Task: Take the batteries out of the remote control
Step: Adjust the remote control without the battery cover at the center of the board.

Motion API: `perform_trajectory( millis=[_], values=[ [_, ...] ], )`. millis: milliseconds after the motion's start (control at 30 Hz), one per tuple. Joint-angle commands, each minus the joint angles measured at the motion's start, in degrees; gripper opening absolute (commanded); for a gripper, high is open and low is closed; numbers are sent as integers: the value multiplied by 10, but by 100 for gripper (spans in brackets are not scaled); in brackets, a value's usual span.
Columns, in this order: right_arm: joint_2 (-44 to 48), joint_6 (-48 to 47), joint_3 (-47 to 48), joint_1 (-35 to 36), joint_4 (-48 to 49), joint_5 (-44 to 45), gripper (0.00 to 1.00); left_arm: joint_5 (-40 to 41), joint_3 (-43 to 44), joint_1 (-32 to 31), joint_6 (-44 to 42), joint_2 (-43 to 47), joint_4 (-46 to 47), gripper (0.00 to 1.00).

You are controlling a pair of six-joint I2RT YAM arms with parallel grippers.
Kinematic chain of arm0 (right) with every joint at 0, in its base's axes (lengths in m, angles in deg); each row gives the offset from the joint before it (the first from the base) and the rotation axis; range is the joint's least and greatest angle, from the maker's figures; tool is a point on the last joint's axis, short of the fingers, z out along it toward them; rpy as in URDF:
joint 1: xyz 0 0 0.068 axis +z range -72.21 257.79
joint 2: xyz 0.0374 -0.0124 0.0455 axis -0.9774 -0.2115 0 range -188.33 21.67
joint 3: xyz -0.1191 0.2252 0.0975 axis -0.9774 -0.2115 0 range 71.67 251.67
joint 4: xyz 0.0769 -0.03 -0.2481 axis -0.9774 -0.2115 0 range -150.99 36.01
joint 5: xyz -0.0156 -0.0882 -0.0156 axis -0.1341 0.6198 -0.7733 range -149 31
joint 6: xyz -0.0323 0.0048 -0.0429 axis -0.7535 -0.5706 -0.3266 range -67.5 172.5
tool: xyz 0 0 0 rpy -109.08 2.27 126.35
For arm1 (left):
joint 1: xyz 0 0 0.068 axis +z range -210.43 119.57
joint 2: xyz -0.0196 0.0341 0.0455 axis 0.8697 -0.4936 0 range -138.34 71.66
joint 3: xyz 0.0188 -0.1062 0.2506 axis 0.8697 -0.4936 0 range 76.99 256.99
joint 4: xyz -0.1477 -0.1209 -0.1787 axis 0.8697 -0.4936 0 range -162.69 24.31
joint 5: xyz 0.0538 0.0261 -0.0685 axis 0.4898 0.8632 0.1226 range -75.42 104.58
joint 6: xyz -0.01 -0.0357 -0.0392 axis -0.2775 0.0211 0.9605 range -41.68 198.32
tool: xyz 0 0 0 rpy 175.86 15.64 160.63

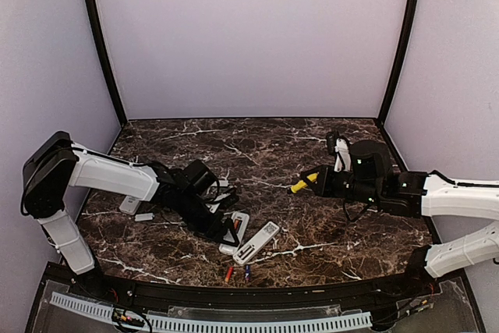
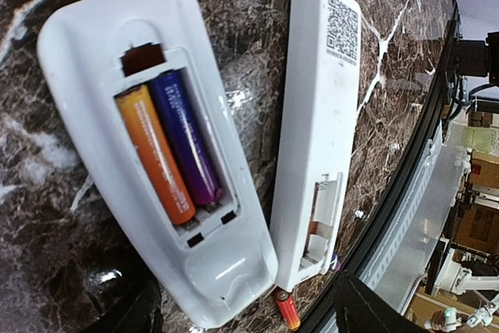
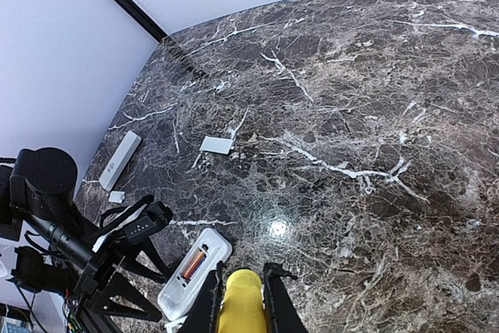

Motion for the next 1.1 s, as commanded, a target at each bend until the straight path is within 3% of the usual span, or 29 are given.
perform_trajectory(
  millis=[0, 333, 700, 867, 1067],
  values=[
    [2, 3, -4, -1, 13, 2, 0, -27, 5, -13, 11, -13, 29, 75],
    [4, 2, -4, -1, 10, 5, 0, -12, 34, -25, 27, -28, 85, 75],
    [15, 3, -7, -1, 3, 11, 0, 130, 88, 0, -38, 15, -37, 76],
    [16, 4, -8, -1, 2, 12, 0, 227, 163, 1, -53, -34, -99, 76],
    [25, 6, -11, -1, -4, 21, 0, 268, 216, 2, -54, -83, -113, 78]
  ],
)
